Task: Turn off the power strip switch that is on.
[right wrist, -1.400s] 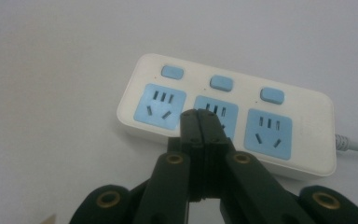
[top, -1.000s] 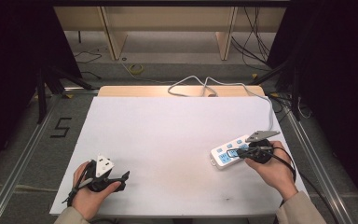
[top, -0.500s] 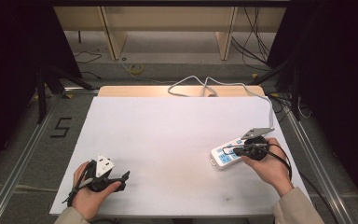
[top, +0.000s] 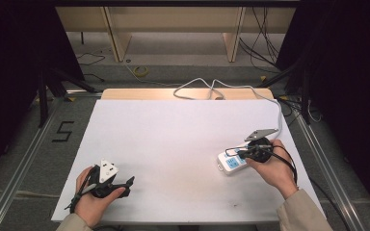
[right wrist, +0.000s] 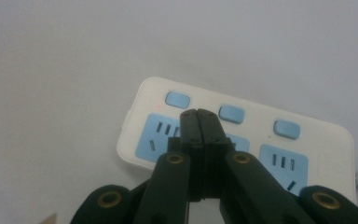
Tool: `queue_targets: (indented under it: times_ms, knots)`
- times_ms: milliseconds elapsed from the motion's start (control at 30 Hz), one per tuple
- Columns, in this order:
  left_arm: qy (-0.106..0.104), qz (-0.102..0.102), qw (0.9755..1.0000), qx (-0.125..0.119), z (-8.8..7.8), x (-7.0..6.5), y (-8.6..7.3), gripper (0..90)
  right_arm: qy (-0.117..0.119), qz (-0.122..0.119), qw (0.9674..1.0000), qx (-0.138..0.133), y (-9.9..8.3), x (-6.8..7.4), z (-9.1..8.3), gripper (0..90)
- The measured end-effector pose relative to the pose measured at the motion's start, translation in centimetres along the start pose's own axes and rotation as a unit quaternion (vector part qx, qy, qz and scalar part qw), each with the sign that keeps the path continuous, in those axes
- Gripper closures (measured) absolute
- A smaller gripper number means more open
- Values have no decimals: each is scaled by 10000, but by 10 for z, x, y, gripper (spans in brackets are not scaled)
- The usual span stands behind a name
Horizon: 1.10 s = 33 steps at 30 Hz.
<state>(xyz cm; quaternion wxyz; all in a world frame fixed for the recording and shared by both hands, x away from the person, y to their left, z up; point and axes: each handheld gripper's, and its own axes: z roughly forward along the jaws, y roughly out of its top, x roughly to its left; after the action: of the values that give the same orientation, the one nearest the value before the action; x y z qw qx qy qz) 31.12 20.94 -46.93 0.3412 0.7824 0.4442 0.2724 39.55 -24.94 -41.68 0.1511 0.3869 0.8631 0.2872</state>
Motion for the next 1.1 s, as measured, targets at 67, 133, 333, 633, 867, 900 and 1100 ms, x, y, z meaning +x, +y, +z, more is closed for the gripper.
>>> queue_targets:
  times_ms: [67, 133, 333, 633, 867, 900, 1100]
  knots:
    - [-2, -2, 10000, 4, 0, 0, 0, 159, 10, 8, 10000, 1, 2, 0, 1, 900]
    - [5, -3, 10000, -8, 0, 0, 0, 159, 9, 2, 10000, 13, 4, 0, 2, 900]
    - [1, 4, 10000, -9, 0, 0, 0, 159, -3, -22, 10000, 21, 7, 1, 4, 900]
    - [-8, 11, 10000, -5, 1, -1, 0, 159, 9, -9, 10000, 86, 13, 0, 8, 900]
    - [-8, 0, 10000, -19, 1, -1, 0, 159, 23, 22, 9999, 106, 18, 0, 11, 900]
    - [-7, -1, 10000, -20, 1, -1, 0, 159, 27, 17, 9999, 111, 19, 0, 12, 900]
    - [-9, -2, 10000, -15, 1, -1, 1, 159, 35, 41, 9998, 166, 21, -1, 15, 900]
